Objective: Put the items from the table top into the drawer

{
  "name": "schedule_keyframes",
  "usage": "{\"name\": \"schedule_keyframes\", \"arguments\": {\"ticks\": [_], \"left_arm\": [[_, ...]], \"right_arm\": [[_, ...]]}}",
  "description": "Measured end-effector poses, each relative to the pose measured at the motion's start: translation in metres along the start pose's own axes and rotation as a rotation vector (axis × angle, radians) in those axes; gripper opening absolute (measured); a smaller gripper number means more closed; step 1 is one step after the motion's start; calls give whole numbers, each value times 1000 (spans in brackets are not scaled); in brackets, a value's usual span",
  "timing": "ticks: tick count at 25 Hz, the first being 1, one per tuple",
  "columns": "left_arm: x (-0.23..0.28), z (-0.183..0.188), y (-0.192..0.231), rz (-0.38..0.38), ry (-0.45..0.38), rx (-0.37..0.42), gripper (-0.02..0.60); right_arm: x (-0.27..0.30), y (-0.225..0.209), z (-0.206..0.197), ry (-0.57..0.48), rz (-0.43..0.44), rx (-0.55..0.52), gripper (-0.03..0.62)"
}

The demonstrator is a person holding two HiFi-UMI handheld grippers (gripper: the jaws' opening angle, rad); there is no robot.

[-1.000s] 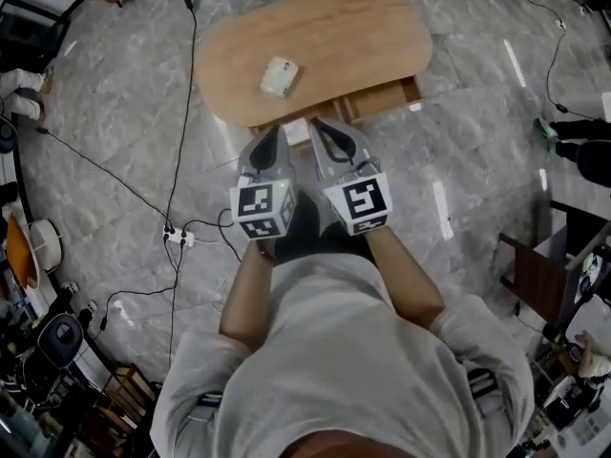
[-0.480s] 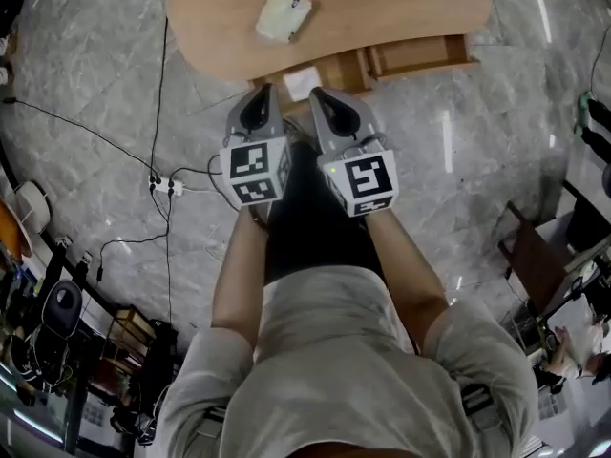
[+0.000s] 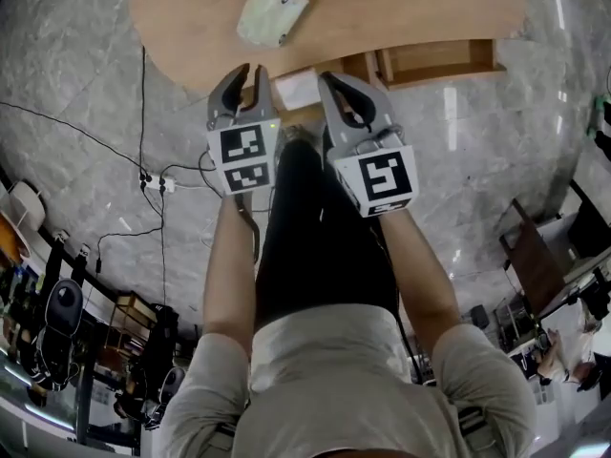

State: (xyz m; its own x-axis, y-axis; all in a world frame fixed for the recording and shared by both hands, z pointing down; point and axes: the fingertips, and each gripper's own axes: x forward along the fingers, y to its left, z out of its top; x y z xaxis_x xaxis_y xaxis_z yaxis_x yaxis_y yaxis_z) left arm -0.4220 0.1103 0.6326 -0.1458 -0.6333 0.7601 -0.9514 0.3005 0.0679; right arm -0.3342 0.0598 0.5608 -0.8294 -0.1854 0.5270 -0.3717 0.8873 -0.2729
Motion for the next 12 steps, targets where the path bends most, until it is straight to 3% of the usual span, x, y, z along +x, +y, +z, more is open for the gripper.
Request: {"name": "schedule_keyframes", "arguments": {"ticks": [2, 4, 8, 12], "left_arm": [[23, -2, 4, -32, 50, -22, 196], [43, -7, 7, -59, 110, -52, 271], [75, -15, 15, -99, 191, -68, 285], [91, -19, 19, -92, 242, 12, 285]], "right_arm": [[6, -10, -8, 27, 12, 6, 8], [7, -19, -13, 43, 13, 5, 8], [5, -30, -15, 66, 1, 12, 8], [5, -40, -14, 73, -9, 25, 8]]}}
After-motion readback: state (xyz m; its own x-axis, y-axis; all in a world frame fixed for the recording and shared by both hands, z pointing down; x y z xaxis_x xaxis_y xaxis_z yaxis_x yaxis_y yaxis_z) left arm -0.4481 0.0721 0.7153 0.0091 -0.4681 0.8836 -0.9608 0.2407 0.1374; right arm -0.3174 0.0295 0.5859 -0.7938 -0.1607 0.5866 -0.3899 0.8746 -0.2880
